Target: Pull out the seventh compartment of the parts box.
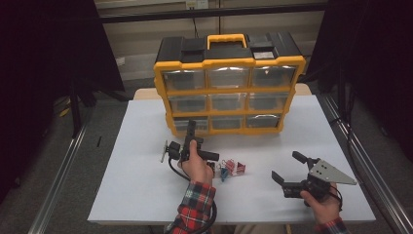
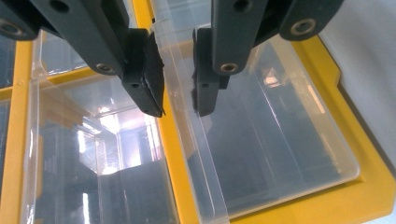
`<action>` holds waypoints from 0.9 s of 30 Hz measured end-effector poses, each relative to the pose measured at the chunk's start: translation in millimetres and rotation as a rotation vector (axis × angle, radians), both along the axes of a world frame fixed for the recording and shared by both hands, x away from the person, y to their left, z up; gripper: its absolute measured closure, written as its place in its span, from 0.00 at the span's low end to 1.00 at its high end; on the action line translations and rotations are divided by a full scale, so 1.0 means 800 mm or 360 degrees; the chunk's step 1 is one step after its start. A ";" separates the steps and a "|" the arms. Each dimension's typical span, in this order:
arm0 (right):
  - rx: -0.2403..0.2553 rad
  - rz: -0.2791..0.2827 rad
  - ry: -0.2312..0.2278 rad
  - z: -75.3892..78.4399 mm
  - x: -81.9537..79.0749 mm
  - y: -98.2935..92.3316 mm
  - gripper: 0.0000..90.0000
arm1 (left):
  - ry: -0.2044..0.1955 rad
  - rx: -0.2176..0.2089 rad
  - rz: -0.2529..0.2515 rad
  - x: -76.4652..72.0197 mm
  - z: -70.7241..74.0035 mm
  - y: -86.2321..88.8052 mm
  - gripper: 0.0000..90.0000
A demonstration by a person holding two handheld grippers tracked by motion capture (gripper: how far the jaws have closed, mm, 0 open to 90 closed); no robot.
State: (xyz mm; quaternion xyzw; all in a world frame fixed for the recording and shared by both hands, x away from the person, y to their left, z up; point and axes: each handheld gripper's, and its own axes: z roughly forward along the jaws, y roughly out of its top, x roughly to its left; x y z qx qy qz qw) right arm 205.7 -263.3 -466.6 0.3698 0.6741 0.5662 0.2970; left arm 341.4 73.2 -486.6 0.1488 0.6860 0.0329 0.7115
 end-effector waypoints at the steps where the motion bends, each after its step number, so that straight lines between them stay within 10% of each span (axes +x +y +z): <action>1: -0.0001 0.0000 0.0003 0.000 0.000 0.000 0.01 | 0.0005 0.0000 -0.0012 -0.001 0.000 0.000 0.82; 27: 0.0028 -0.0016 0.0015 -0.002 0.004 -0.002 0.00 | -0.0004 0.0011 -0.0029 -0.008 -0.001 0.003 0.82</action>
